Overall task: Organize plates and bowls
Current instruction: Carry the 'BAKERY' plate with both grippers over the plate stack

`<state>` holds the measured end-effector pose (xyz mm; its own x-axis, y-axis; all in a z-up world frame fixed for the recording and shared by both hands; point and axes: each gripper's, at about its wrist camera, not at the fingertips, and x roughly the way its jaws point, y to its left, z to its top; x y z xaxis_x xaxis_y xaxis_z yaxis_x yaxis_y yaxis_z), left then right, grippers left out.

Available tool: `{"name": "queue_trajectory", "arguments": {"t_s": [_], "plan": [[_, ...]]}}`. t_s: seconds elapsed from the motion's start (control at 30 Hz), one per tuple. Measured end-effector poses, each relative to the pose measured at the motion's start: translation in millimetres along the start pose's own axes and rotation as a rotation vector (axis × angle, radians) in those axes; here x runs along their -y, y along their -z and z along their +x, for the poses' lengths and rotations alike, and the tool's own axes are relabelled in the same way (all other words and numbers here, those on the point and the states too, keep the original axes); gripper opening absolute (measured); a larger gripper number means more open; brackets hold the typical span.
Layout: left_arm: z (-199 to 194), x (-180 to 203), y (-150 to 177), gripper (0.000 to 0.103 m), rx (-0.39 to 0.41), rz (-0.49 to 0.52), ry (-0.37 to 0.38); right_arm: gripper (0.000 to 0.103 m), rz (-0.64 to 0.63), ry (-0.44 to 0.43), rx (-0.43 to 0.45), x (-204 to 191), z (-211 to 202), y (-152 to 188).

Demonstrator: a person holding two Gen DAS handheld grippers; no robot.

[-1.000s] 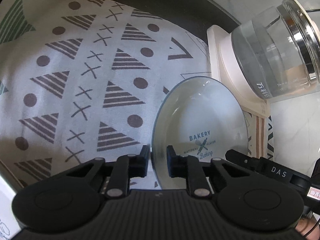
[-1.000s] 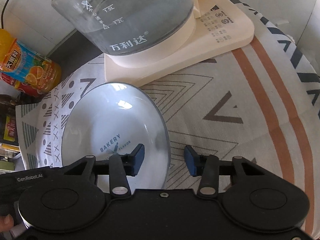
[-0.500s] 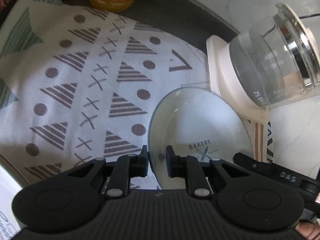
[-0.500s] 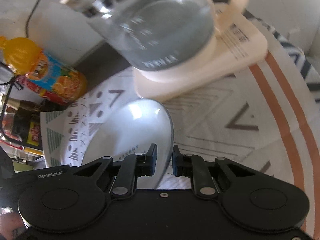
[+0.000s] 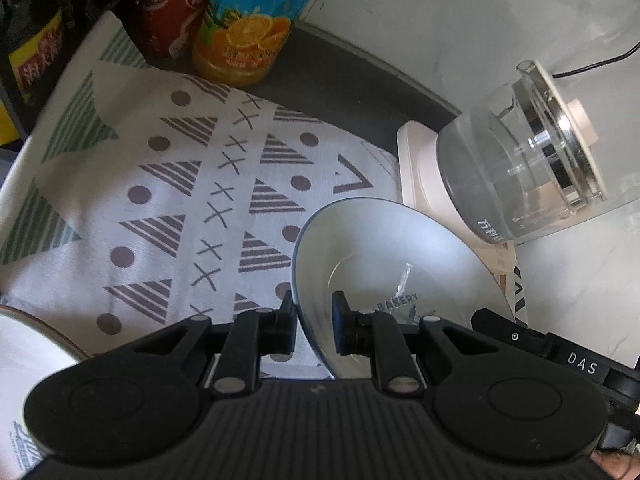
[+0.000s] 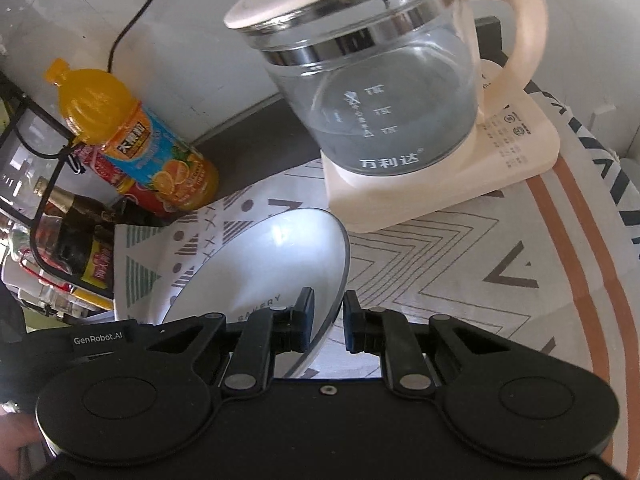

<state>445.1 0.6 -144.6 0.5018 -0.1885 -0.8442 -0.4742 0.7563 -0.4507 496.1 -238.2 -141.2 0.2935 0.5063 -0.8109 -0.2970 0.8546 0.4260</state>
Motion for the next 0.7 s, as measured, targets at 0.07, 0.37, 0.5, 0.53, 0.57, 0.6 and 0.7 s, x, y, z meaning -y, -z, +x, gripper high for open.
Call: {"name": "queue_trajectory", "arguments": {"t_s": [0.07, 0.37, 0.5, 0.53, 0.57, 0.6, 0.7], "plan": [[-4.8, -1.8, -0.3, 0.015, 0.006, 0.0, 0.005, 0.015, -0.007, -0.001, 0.005, -3.9, -3.2, 1.4], [-30.6, -7.5, -0.7, 0.015, 0.036, 0.015, 0.024, 0.015, -0.041, 0.006, 0.041, -29.7, -21.7, 3.0], [-45.2, -10.8, 0.9, 0.015, 0.054, 0.023, 0.031, 0.015, -0.051, 0.003, 0.061, -40.9, -29.6, 7.6], [-48.7, -11.9, 1.6, 0.015, 0.057, 0.025, 0.032, 0.015, -0.049, 0.002, 0.064, -42.9, -30.9, 9.7], [-52.3, -13.3, 2.6, 0.015, 0.06, 0.027, 0.034, 0.015, -0.047, 0.001, 0.065, -45.4, -32.6, 12.6], [-55.6, -15.4, 3.3, 0.015, 0.062, 0.028, 0.035, 0.015, -0.048, 0.002, 0.066, -48.2, -33.4, 15.0], [-63.9, -22.0, 5.3, 0.015, 0.067, 0.028, 0.034, 0.015, -0.054, 0.003, 0.07, -57.9, -36.8, 23.0]]}}
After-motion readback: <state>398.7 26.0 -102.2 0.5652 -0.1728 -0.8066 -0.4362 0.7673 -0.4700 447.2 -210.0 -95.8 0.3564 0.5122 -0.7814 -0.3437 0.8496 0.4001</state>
